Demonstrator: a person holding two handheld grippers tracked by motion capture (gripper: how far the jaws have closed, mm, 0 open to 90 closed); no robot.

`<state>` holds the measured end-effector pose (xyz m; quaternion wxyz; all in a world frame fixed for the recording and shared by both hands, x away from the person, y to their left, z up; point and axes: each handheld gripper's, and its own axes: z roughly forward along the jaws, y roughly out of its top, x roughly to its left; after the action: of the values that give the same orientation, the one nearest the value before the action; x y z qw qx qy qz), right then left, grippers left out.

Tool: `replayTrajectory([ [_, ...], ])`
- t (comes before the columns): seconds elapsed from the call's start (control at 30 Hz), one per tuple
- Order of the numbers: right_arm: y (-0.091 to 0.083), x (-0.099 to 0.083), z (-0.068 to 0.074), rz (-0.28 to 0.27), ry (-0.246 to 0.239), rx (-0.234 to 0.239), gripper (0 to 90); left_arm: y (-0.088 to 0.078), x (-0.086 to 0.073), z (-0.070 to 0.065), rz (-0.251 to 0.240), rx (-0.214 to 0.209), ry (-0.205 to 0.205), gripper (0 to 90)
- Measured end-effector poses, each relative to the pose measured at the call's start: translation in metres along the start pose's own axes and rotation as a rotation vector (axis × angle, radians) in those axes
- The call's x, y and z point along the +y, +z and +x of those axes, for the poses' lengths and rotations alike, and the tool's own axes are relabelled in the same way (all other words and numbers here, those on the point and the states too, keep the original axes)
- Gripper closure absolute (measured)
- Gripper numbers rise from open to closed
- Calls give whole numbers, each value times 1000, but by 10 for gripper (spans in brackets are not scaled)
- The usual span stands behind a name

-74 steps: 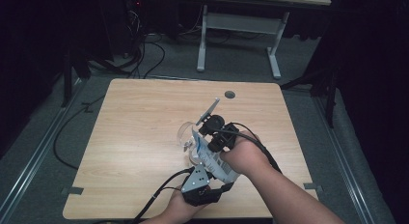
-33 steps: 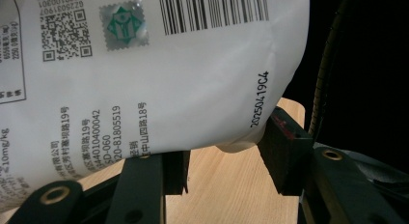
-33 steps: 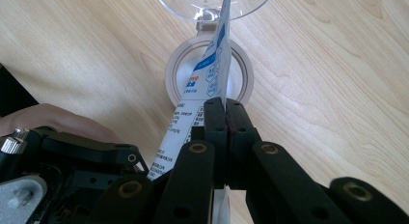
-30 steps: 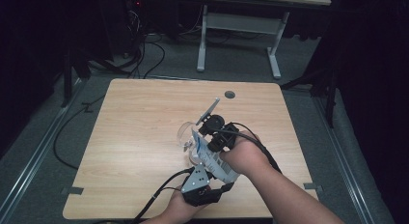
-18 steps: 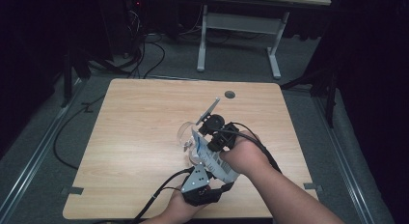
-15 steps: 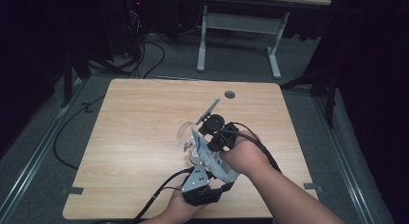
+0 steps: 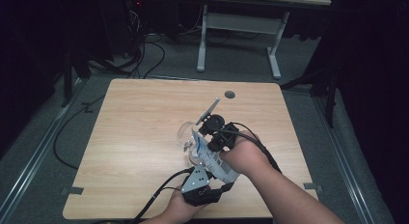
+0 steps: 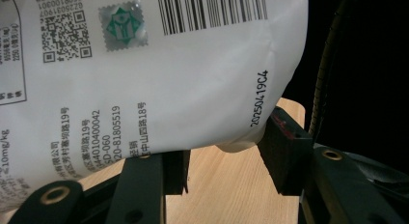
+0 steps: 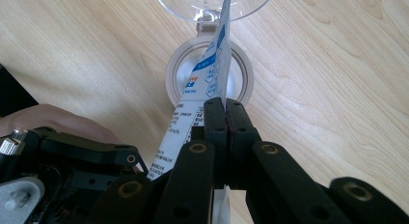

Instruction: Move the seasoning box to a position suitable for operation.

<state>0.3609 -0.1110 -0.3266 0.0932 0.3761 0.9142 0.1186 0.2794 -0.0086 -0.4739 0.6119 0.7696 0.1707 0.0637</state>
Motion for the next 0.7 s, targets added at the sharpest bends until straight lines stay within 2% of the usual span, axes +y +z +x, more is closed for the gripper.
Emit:
replayTrajectory([
  [0.7, 1, 2, -1, -4, -4, 1, 900, -1, 1, 1, -9, -2, -7, 569],
])
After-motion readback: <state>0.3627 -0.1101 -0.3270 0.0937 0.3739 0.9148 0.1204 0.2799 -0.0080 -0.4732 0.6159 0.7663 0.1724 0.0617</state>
